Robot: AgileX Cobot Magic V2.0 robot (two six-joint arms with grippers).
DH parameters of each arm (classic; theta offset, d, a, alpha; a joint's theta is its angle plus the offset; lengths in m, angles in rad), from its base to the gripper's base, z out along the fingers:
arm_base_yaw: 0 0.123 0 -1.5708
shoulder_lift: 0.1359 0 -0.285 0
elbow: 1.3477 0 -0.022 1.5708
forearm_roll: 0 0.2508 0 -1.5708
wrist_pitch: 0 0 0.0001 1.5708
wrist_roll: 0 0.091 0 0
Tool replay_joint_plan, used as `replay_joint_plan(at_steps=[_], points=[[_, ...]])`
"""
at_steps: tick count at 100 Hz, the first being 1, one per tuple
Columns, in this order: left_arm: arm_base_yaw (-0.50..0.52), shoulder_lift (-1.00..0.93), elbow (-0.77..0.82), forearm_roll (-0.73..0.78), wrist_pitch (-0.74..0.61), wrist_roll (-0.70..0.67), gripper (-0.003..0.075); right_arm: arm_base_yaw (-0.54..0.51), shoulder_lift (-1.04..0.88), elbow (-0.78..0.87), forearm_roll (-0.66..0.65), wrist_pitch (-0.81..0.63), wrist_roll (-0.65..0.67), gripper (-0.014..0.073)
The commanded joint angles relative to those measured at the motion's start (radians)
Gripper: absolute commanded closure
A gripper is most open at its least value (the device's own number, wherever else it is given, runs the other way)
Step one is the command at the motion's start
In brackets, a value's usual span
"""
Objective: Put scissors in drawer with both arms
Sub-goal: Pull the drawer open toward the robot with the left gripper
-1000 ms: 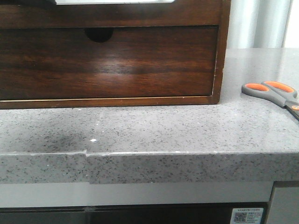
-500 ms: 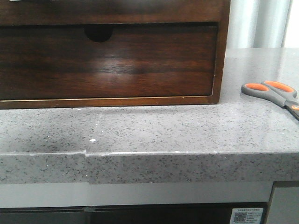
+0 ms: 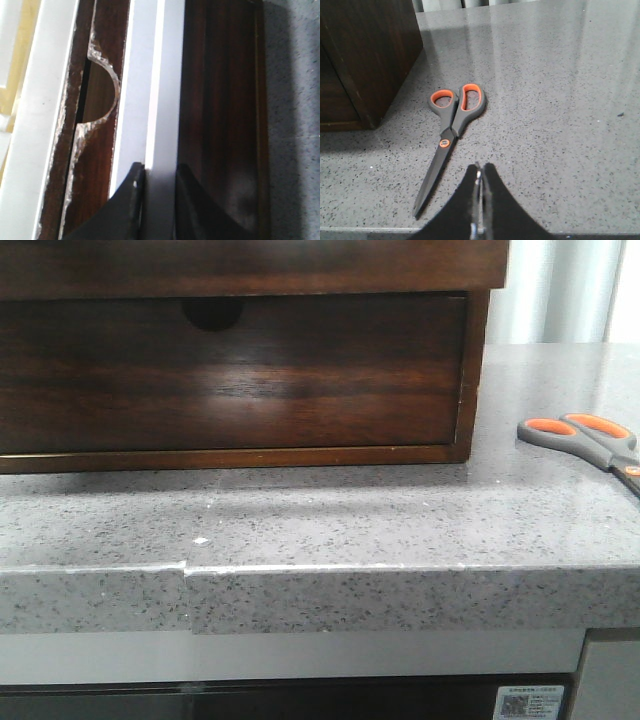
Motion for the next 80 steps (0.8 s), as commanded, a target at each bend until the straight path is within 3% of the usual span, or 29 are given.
replay_joint_plan(at_steps=[1,80], points=[[-0.048,-0.04,-0.032,-0.071,-0.022,-0.049,0.0741,0.0,0.021,-0.035,-0.001,-0.066,-0.002,0.0656],[-0.428,-0.154,0.012,-0.146,0.202,-0.049,0.0741,0.0,0.021,-0.035,-0.001,-0.054,-0.002,0.0656]])
